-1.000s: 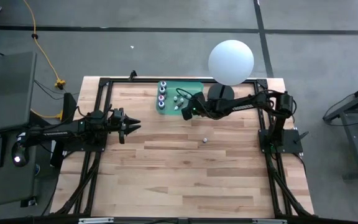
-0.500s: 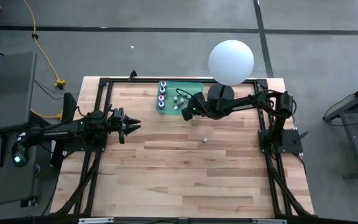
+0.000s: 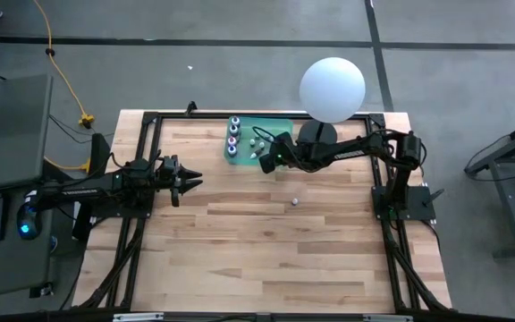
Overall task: Pick & Place food coloring
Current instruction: Put the small brown food coloring bottle into the green bin
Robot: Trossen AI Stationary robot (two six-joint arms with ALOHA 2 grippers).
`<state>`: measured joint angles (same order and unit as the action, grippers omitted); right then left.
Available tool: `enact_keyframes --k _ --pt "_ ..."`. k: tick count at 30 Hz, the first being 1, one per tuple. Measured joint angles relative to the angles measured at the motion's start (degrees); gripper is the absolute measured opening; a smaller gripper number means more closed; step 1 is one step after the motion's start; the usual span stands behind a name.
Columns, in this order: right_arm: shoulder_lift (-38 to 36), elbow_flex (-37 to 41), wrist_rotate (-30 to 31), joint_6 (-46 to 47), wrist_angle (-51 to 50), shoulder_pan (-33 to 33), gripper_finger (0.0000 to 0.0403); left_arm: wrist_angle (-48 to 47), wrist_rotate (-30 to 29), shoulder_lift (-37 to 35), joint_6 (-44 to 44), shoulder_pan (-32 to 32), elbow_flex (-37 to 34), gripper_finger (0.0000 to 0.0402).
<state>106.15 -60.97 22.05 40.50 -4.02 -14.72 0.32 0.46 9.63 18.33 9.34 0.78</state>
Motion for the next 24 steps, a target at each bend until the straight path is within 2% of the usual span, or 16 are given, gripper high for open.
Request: enact_keyframes --k 10,14,20,24 --pt "-4.0 0.0 2.4 -4.8 3.3 0.0 0.0099 0.0 0.0 0.0 0.0 0.0 0.0 0.0127" --pt "-6.4 0.0 0.6 -8.8 5.4 0.0 0.0099 0.0 0.0 0.0 0.0 0.0 0.0 0.0127" --pt "-9.9 0.0 -9.0 -16.6 6.8 2.3 0.0099 0.0 0.0 0.0 0.0 0.0 0.0 0.0127" --pt "-12.3 0.0 -18.4 -21.0 6.2 4.9 0.0099 0.0 0.0 0.0 0.0 0.0 0.0 0.0127"
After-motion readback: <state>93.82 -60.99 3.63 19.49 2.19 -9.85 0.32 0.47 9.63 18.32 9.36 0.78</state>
